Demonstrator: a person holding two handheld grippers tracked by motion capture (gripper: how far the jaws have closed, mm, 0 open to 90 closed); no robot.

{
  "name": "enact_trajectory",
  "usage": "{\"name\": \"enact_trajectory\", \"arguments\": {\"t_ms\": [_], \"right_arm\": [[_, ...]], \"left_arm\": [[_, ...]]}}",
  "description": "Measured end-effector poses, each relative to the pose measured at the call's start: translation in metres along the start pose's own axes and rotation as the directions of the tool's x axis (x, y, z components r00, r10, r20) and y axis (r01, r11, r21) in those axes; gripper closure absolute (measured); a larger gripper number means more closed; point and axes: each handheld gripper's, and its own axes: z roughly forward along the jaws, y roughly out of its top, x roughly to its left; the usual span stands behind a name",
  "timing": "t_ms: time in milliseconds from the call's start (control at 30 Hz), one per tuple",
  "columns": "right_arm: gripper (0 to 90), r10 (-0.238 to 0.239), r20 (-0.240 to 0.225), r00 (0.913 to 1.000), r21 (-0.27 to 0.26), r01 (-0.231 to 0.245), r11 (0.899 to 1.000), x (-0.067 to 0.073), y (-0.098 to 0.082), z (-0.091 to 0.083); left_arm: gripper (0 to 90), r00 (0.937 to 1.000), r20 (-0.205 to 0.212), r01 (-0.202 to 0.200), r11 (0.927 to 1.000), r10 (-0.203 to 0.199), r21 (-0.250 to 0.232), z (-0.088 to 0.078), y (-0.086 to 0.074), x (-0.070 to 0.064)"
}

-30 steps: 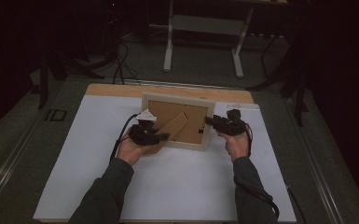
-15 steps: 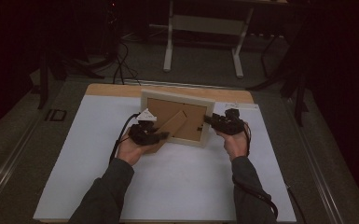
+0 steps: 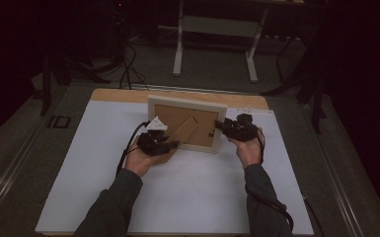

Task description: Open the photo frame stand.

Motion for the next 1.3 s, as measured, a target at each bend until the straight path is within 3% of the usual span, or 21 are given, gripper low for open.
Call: {"name": "enact_trajectory", "arguments": {"t_ms": [267, 467, 633, 833, 1000, 1133, 1300], "right_arm": [[58.2, -0.021, -0.007, 0.9998, -0.013, 0.02, 1.0, 0.0, -0.003, -0.002], [58.9, -0.03, -0.023, 0.9993, -0.018, 0.029, 0.999, 0.0, -0.006, -0.005], [58.9, -0.049, -0.032, 0.9983, -0.024, 0.048, 0.999, 0.001, -0.008, -0.007], [58.9, -0.066, -0.041, 0.997, -0.023, 0.065, 0.998, 0.001, -0.014, -0.007], [58.8, -0.081, -0.031, 0.9963, -0.011, 0.08, 0.997, 0.002, -0.019, -0.005], [59.4, -0.128, 0.013, 0.9918, -0.011, 0.128, 0.992, 0.008, -0.018, -0.006], [61.3, -0.115, 0.036, 0.9927, -0.031, 0.116, 0.993, 0.009, -0.015, -0.005]], "left_arm": [[70.7, 0.9995, -0.01, -0.031, 0.9994, 0.032, 0.011, 0.0, 0.0, -0.003], [65.8, 1.0, -0.002, -0.001, 0.999, 0.001, -0.044, -0.003, 0.004, -0.003], [74.9, 0.9993, -0.031, -0.02, 0.9994, 0.019, -0.03, -0.005, 0.007, -0.006], [77.4, 0.9989, -0.031, -0.036, 0.9992, 0.036, -0.016, -0.006, 0.006, -0.008], [78.6, 0.9986, -0.043, -0.033, 0.9989, 0.032, -0.032, -0.007, 0.004, -0.011], [79.1, 0.9972, -0.06, -0.046, 0.9984, 0.044, -0.033, -0.006, 0.002, -0.013], [78.8, 0.994, -0.089, -0.067, 0.9973, 0.064, -0.03, -0.005, 0.002, -0.014]]}}
